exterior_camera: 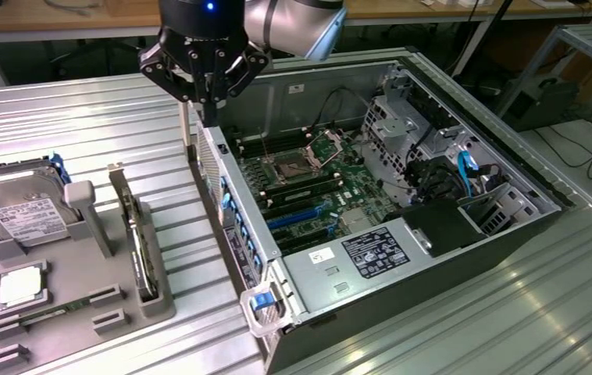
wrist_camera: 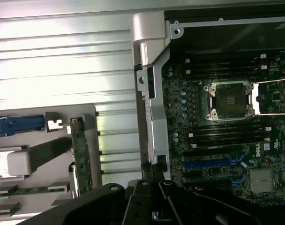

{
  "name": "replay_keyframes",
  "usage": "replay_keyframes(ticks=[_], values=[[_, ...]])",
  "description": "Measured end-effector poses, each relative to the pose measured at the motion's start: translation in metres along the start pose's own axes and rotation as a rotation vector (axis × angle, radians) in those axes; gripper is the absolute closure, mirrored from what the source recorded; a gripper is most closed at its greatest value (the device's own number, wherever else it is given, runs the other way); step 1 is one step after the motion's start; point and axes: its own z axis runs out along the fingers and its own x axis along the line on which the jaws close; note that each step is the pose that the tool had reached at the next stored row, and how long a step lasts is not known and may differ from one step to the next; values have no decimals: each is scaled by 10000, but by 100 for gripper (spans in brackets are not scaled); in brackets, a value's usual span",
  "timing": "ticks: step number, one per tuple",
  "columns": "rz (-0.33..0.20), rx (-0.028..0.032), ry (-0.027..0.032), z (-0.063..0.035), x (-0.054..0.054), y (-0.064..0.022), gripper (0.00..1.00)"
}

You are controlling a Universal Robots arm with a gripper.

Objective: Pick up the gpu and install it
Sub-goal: 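Reach for the gpu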

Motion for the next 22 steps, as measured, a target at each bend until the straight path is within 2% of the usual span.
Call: replay_keyframes(ticks=[22], values=[[0,0,0,-3,90,-15,89]])
